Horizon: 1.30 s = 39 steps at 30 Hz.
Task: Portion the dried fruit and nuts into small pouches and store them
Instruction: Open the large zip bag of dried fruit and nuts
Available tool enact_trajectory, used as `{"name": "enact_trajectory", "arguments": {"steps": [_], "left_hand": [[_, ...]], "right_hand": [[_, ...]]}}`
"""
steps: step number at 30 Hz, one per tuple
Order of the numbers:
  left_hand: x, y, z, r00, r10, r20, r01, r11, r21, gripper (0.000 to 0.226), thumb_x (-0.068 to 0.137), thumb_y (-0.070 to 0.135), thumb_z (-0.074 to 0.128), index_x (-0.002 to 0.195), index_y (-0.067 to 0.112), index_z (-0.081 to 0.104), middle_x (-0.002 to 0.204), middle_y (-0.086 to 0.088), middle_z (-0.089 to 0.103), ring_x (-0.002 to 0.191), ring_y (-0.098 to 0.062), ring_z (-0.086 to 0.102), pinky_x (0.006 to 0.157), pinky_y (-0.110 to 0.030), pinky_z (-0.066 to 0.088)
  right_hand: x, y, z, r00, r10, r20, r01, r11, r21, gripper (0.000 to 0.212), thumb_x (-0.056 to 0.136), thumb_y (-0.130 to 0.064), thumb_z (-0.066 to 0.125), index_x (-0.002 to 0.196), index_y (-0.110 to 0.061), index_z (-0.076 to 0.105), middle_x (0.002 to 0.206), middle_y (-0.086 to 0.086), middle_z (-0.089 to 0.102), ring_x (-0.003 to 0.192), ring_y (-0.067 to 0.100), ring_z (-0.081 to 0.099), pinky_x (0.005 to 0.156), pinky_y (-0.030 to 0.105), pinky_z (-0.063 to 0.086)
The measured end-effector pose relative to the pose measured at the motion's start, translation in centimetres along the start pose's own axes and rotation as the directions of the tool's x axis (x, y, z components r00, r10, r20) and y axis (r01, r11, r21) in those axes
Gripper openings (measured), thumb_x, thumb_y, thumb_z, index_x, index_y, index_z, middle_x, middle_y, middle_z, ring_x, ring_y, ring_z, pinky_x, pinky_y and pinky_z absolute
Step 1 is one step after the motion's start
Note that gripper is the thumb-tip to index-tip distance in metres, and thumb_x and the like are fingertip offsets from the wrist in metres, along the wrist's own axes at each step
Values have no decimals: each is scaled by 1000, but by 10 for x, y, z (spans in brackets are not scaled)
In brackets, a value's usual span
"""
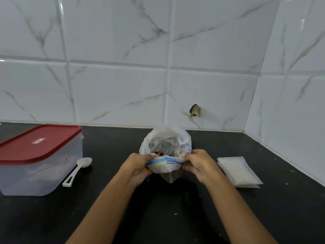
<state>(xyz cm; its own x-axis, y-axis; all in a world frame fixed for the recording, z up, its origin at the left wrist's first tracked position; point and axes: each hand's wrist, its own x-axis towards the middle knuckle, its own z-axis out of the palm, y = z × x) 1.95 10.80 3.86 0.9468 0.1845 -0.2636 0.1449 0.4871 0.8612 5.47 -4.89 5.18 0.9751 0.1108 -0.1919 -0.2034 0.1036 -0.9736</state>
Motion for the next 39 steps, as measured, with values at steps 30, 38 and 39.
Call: {"name": "enact_trajectory", "arguments": {"steps": [30, 38, 39], "left_hand": [[0, -19, 6, 999, 1, 35, -15, 919, 394, 69, 81, -3, 58, 140, 7, 24, 135, -18, 38, 111, -31, 52, 69, -35, 56], [-12, -17, 18, 996, -58, 70, 45, 983, 180, 37, 81, -19, 37, 112, -2, 47, 113, -24, 52, 86, -30, 57, 62, -35, 51], [-14, -17, 19, 997, -60, 45, 50, 979, 195, 33, 81, -20, 35, 105, -1, 49, 105, -22, 54, 83, -29, 56, 63, -35, 50]], "right_hand": [[-18, -4, 5, 975, 222, 8, -211, 914, 348, 56, 83, 27, 23, 130, 4, 41, 120, 34, 48, 121, 50, 43, 93, 59, 38], [-13, 0, 5, 959, 281, -45, -241, 887, 394, 69, 82, 23, 12, 139, -6, 35, 136, 29, 39, 124, 48, 41, 91, 56, 38], [-17, 0, 6, 959, 279, -44, -242, 892, 382, 66, 83, 21, 12, 138, -6, 36, 131, 30, 43, 124, 47, 42, 91, 55, 38]]}}
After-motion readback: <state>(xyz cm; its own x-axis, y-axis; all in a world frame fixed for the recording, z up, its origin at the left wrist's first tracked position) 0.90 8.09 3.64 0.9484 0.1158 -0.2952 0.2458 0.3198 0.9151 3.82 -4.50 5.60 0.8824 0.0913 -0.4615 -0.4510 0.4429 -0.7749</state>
